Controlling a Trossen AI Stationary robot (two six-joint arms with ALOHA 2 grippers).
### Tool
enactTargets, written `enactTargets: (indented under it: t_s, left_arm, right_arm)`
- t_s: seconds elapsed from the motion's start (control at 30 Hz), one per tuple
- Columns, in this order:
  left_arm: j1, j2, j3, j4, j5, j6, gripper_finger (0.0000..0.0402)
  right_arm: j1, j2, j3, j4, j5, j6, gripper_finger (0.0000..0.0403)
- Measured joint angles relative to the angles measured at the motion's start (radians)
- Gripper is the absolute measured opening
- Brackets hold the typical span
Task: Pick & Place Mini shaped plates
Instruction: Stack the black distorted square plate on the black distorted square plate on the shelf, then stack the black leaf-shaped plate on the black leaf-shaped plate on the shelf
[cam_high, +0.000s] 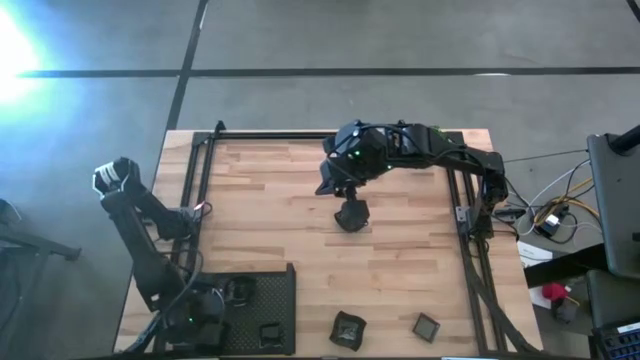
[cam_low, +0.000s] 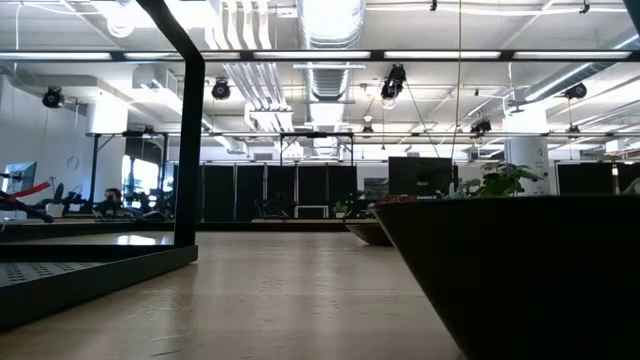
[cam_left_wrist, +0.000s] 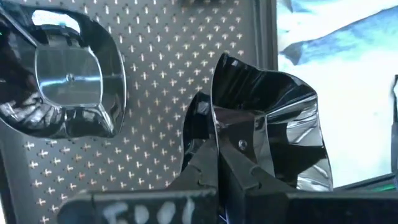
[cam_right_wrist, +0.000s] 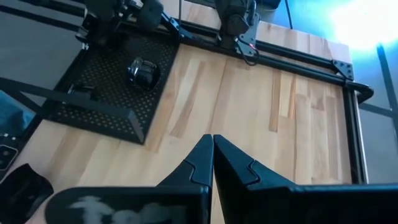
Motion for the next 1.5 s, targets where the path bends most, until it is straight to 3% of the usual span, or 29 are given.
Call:
enactTargets:
  t_s: [0.83,1.37,1.5]
  left_arm:
    - [-0.003,0.013,-0.086,0.056,0.082,0.012,0.0001]
    - [-0.003,0.008,-0.086,0.050,0.099,0.061,0.0048]
    - [-0.002,-0.021,-0.086,0.011,0.114,0.007,0.0048]
  right_arm:
    - [0.000,-0.004,0.000,0.000,0.003,-0.001,0.0008]
    - [0.000,-0.004,0.000,0.000,0.004,0.011,0.0008]
    - [0.000,-0.004,0.000,0.000,0.005,0.010,0.0008]
